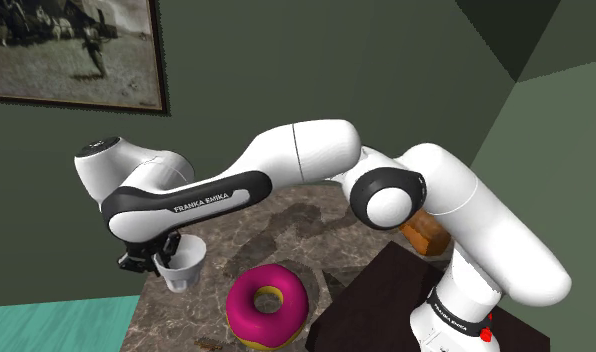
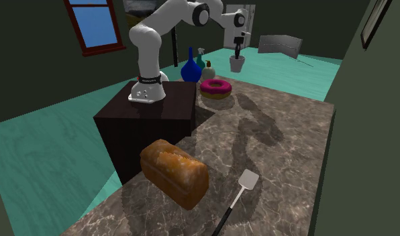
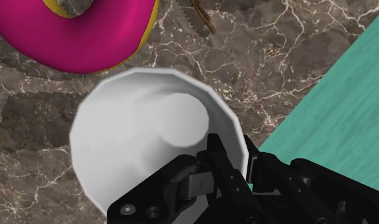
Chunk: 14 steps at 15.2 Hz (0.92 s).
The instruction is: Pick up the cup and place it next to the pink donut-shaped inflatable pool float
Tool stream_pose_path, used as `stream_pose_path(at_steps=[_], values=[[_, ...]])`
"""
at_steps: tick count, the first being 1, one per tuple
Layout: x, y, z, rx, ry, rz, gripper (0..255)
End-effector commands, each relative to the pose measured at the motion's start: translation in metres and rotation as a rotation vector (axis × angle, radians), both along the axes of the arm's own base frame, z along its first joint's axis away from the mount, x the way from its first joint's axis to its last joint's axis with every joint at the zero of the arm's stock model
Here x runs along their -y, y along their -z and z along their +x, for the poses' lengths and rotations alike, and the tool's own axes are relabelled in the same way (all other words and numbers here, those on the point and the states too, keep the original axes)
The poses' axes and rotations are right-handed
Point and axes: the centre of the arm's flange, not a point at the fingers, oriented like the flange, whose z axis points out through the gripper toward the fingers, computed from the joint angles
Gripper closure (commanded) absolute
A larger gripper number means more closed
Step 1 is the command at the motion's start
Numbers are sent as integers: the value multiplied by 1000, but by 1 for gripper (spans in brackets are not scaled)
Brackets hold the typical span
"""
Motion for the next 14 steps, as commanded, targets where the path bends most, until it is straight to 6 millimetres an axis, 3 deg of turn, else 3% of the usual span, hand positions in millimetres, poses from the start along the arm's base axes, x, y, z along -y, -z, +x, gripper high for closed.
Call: stream_pose_path(at_steps=[1,14], values=[[0,10,0,1,0,1,255],[0,78,0,1,0,1,255]])
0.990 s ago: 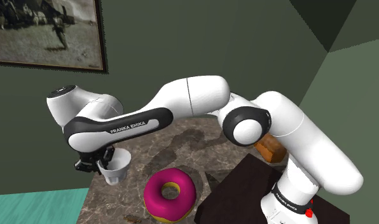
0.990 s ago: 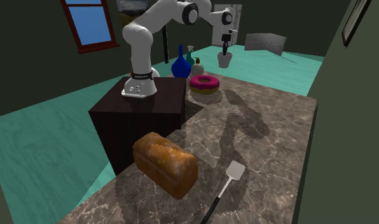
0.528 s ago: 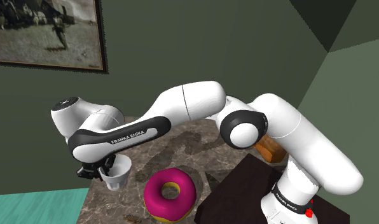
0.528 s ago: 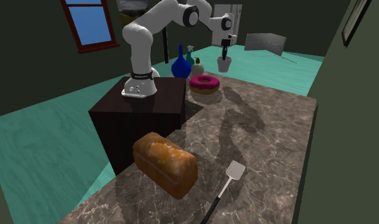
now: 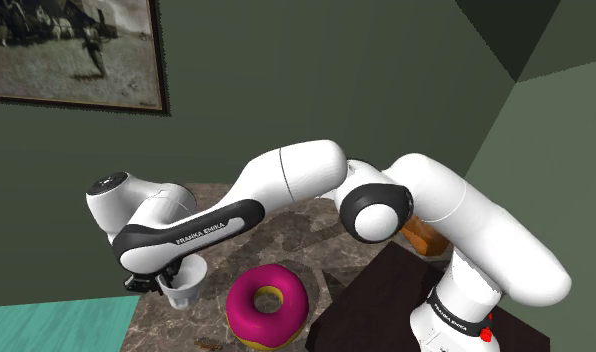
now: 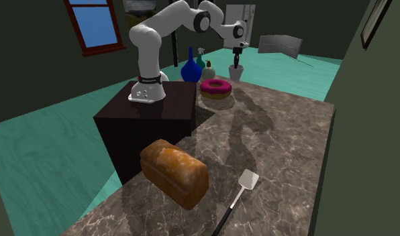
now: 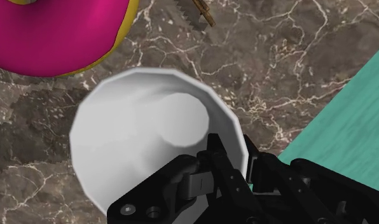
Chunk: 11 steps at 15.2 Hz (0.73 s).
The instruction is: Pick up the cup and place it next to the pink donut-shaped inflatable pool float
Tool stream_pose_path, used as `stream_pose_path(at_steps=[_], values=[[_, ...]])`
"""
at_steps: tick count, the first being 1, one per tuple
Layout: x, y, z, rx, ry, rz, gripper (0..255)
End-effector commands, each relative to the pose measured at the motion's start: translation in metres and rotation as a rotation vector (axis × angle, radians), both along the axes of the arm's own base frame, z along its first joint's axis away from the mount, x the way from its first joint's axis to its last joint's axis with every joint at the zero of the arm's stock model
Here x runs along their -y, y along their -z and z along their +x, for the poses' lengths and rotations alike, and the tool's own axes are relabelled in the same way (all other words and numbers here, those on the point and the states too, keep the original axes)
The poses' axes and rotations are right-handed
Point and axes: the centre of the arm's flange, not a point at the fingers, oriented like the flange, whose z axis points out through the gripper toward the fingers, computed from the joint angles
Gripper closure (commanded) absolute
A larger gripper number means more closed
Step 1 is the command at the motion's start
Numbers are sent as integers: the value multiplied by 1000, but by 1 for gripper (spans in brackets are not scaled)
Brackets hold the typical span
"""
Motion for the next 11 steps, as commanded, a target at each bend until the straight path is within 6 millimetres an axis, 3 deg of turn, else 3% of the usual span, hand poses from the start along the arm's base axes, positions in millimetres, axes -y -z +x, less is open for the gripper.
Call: stream_pose_path(at_steps=[1,8,11], values=[[1,10,0,1,0,0,255],[1,49,0,1,0,0,255],[1,49,0,1,0,0,255]])
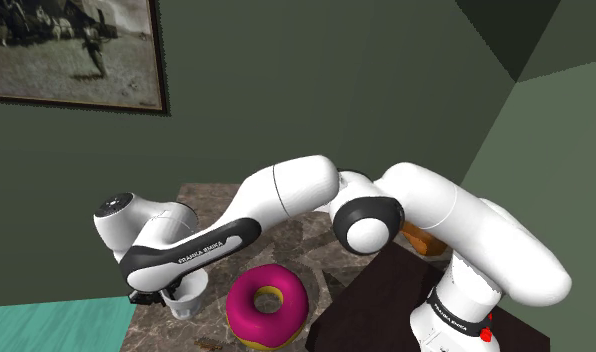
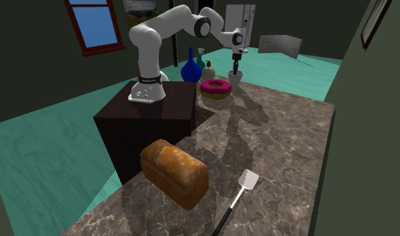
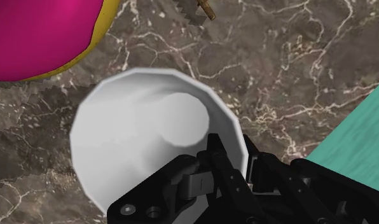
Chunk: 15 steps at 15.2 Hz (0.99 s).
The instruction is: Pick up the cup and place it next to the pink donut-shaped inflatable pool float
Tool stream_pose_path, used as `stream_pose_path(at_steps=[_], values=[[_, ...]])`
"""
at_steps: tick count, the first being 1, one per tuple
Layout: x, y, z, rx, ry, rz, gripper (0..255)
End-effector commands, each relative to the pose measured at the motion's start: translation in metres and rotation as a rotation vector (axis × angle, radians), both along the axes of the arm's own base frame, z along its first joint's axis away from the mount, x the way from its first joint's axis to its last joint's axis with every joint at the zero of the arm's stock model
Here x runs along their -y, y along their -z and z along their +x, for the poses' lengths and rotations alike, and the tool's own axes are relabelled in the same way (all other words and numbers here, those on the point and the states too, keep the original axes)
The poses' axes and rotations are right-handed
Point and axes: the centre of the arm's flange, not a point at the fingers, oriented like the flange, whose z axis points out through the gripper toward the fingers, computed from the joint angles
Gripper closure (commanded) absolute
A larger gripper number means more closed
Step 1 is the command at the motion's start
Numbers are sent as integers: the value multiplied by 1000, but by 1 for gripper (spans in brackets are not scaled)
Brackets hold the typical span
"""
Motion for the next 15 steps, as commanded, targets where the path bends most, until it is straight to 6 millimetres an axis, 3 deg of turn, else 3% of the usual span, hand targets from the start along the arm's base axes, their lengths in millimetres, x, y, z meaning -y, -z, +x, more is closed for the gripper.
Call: stream_pose_path(at_steps=[1,5,6,11,15], values=[[0,0,0,1,0,1,255],[0,0,0,1,0,1,255],[0,0,0,1,0,1,0],[0,0,0,1,0,1,0],[-9,-49,2,1,0,1,0]])
